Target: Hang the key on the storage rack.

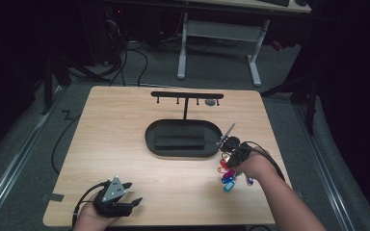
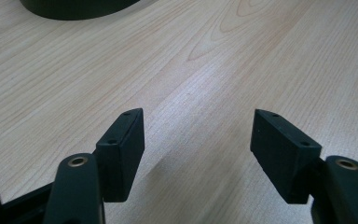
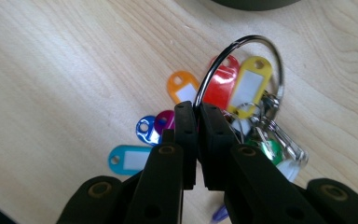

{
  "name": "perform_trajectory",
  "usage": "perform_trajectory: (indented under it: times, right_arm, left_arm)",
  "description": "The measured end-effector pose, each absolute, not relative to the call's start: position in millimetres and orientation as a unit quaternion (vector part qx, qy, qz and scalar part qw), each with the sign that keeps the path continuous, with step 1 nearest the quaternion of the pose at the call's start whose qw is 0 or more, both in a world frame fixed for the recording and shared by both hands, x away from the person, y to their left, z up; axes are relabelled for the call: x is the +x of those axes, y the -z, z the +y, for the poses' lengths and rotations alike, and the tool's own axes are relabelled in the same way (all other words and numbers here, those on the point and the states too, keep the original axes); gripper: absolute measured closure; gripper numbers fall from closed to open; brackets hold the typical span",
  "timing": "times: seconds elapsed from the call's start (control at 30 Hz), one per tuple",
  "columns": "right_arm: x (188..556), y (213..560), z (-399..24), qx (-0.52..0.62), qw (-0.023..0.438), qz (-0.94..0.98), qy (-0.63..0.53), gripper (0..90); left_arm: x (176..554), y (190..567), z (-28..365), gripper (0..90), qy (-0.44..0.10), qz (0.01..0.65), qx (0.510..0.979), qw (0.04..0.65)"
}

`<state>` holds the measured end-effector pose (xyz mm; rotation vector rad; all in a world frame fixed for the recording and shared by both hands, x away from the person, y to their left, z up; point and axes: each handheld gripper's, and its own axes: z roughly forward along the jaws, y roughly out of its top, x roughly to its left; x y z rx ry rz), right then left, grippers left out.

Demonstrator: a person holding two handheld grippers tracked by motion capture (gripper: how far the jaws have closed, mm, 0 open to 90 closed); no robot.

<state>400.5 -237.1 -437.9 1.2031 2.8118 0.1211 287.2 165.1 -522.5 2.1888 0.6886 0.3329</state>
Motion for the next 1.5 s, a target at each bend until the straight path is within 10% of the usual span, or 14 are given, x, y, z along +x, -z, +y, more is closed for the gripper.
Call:
perform_trajectory:
  times: [1.5]
  right_arm:
    - [374, 324, -254, 0.385, 0.062, 0.918, -0.076, 87.9]
  left_arm:
    - [290, 522, 169, 35.1, -0.137, 0.280, 0.854, 0.417]
